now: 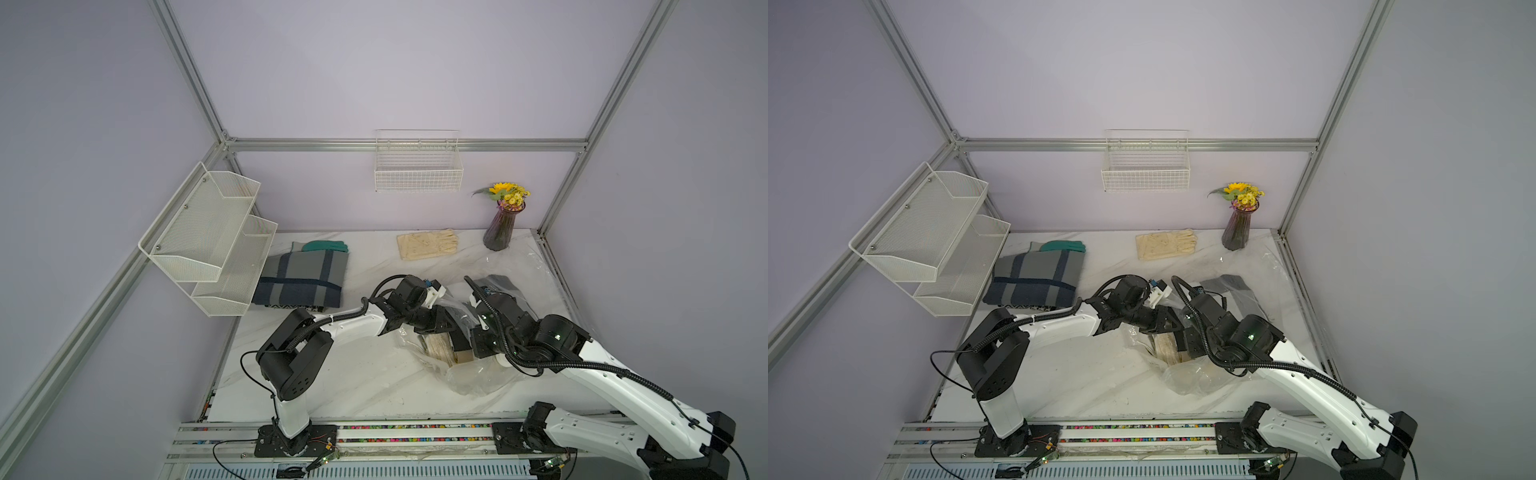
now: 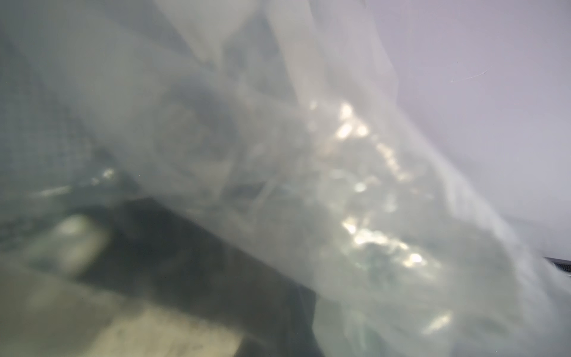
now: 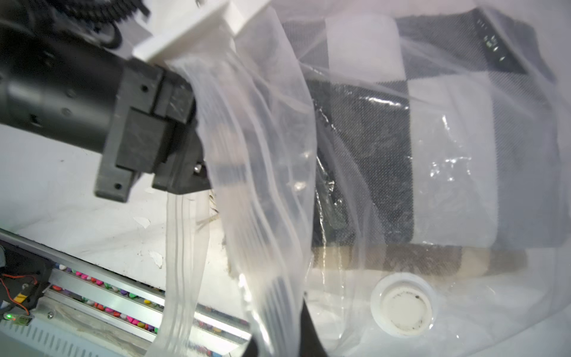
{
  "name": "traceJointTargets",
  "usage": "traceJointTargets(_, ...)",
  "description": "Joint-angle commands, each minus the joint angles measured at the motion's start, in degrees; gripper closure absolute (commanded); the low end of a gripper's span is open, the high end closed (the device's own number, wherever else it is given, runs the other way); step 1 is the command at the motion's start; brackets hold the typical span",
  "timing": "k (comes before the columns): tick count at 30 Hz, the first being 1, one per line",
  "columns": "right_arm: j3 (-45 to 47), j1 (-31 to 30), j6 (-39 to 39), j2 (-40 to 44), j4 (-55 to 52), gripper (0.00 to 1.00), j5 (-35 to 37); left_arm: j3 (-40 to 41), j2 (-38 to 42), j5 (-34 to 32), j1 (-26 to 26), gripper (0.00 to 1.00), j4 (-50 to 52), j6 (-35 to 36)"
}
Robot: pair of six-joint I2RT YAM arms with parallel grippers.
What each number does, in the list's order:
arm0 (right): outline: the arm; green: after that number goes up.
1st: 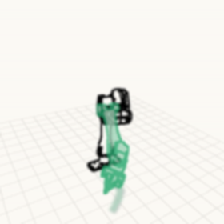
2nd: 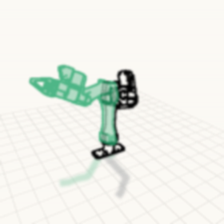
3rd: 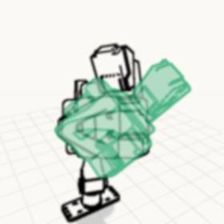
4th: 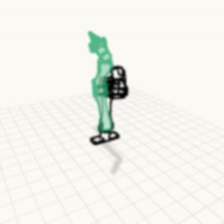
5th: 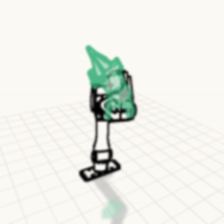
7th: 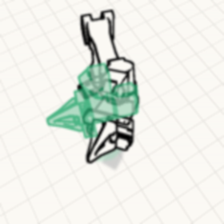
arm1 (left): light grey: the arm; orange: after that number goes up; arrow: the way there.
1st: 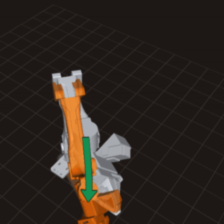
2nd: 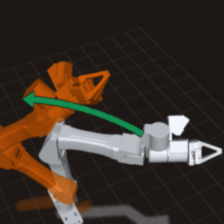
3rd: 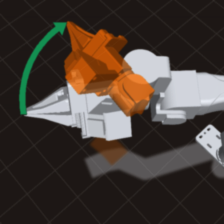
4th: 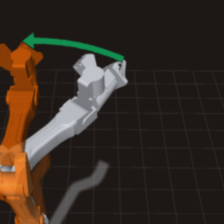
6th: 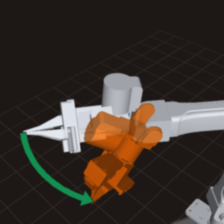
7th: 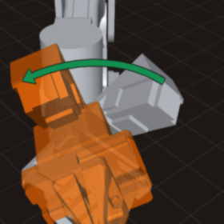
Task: Take the scarf out of the vacuum bag
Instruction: Take out the scarf from the vacuum bag.
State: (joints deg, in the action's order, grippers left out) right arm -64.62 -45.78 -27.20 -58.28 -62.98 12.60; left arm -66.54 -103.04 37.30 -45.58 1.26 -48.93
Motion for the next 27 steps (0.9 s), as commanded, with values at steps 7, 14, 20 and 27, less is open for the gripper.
traceJointTargets(7, -5.07, -0.30, 0.87, -0.60, -2.35, 0.91, 3.13, -3.17, 4.49, 2.93, -0.48, 1.00, -1.47, 0.24)
traceJointTargets(14, -3.71, -0.29, 0.79, 0.52, -2.15, 0.91, 4.22, -3.90, 5.30, 3.72, -0.43, 1.00, -0.25, 0.59)
traceJointTargets(20, -3.36, -0.28, 0.18, 1.05, -3.03, 0.91, 6.57, -3.99, 5.82, 3.90, -0.39, 0.98, 1.11, 1.07)
traceJointTargets(27, -3.28, -0.32, -0.57, 1.06, -3.99, 0.91, 9.26, -0.96, 6.78, 4.29, -0.03, 0.81, 0.33, 1.38)
